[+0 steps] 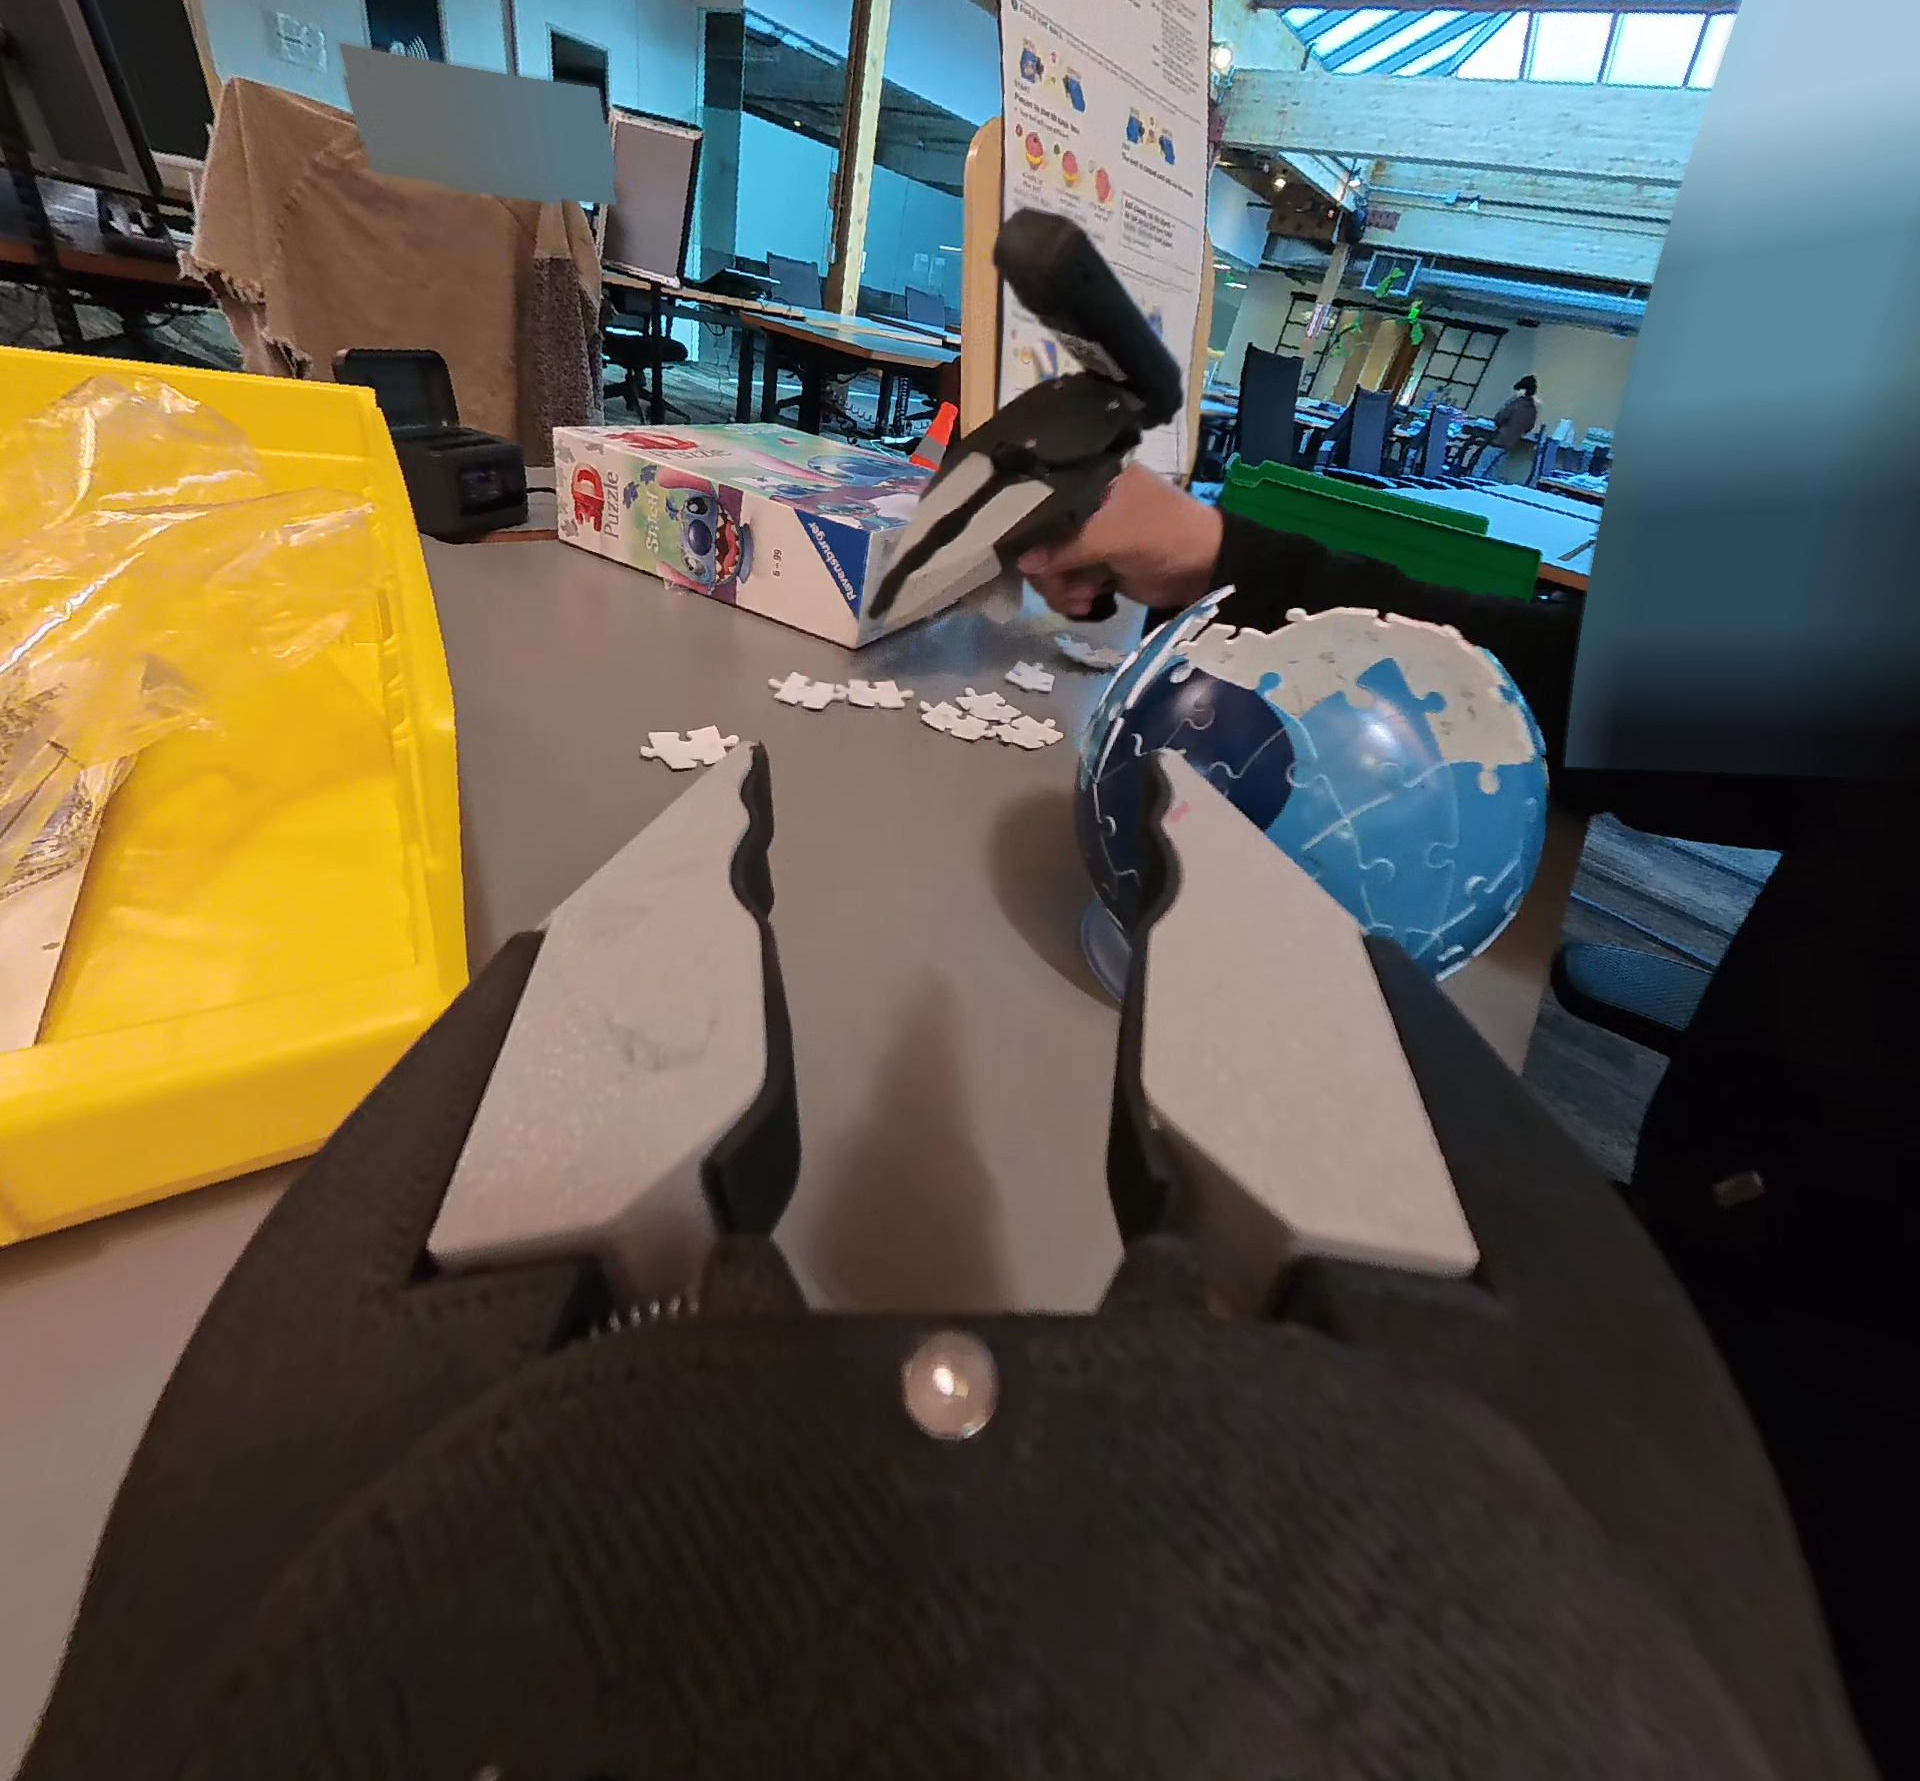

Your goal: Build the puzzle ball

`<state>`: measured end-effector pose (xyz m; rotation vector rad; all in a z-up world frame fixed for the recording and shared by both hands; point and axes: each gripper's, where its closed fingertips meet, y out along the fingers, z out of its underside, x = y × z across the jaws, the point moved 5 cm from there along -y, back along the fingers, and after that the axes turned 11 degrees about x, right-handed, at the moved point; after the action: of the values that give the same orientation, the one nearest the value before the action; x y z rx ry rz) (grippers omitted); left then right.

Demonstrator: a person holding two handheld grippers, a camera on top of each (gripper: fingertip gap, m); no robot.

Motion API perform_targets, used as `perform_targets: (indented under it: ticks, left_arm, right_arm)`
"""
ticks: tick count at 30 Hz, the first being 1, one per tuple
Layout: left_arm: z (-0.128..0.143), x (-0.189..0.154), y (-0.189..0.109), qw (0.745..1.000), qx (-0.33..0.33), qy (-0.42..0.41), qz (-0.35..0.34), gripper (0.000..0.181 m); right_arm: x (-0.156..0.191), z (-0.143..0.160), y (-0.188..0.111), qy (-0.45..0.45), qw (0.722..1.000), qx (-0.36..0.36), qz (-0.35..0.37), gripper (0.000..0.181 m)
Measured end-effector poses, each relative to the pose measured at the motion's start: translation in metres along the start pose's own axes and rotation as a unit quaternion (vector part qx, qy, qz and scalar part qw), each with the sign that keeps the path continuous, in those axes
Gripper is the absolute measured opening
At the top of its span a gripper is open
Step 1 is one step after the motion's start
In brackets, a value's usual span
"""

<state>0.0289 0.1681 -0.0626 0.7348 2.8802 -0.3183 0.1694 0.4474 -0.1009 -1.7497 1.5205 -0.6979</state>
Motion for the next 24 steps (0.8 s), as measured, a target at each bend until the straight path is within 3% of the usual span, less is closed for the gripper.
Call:
perform_targets:
  ticks: [3,6,10,12,17,24]
  left_arm:
    - [0.000,0.000,0.000,1.000,0.000,0.000,0.002,0.069]
    - [0.000,-0.001,0.000,1.000,0.000,0.002,0.002,0.069]
    - [0.000,-0.001,0.000,1.000,-0.002,0.005,-0.001,0.069]
    - [0.000,-0.001,-0.001,1.000,-0.004,0.005,-0.003,0.068]
    - [0.000,-0.001,-0.001,1.000,-0.005,0.005,-0.002,0.068]
    - [-0.001,-0.001,-0.001,1.000,-0.007,0.005,0.000,0.068]
  right_arm:
    - [0.006,0.016,-0.010,-0.017,0.999,0.047,-0.021,0.007]
    - [0.010,0.023,0.001,-0.021,0.997,0.072,-0.023,0.007]
    - [0.018,0.011,0.028,-0.025,0.997,0.067,-0.034,0.010]
    - [0.021,0.006,0.030,-0.030,0.996,0.079,-0.034,0.019]
    - [0.029,0.010,-0.003,-0.062,0.993,0.079,-0.066,0.017]
    - [0.023,0.045,-0.021,-0.089,0.980,0.166,-0.060,0.017]
